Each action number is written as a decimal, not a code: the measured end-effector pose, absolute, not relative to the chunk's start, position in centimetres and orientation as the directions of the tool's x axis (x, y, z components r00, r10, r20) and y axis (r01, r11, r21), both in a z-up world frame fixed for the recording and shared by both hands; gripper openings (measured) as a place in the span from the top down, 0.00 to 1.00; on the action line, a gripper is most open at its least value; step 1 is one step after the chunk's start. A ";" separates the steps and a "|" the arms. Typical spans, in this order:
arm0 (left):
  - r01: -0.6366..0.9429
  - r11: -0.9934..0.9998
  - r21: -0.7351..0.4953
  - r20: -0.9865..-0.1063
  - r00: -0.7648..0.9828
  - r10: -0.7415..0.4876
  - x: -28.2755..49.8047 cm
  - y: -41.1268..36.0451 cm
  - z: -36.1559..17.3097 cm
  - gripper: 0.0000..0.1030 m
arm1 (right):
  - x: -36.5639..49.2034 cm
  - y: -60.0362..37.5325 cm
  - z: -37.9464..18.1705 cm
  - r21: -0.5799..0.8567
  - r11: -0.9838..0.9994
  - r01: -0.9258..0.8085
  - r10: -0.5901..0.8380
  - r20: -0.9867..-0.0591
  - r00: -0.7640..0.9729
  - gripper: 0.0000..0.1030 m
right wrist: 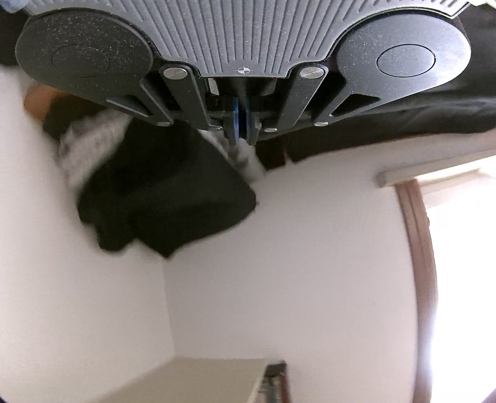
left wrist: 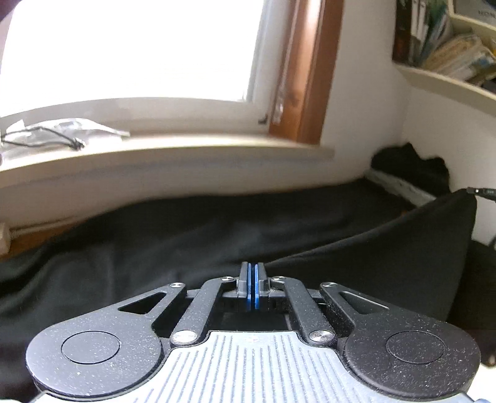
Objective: Fold clothes
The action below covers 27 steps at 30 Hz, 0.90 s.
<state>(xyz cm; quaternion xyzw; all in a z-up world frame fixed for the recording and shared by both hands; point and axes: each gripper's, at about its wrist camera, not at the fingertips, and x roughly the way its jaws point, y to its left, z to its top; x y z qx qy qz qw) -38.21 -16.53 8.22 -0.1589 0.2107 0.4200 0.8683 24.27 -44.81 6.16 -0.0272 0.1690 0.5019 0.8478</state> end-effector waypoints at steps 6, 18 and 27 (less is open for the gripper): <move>-0.856 0.517 -0.015 -0.602 0.421 0.679 -34.9 -12.6 4.6 0.98 | 24.2 -36.8 2.8 0.070 0.469 -0.881 0.809 -0.434 0.396 0.75; -0.893 0.448 -0.034 -0.566 0.387 0.728 -37.5 -15.0 5.6 0.62 | 15.8 -32.7 0.0 0.133 0.203 -0.970 0.885 -0.450 0.123 0.46; -0.945 0.327 -0.016 -0.565 0.278 0.777 -43.3 -18.4 6.5 0.37 | 5.0 -25.3 0.0 0.113 -0.085 -0.990 0.874 -0.468 -0.128 0.25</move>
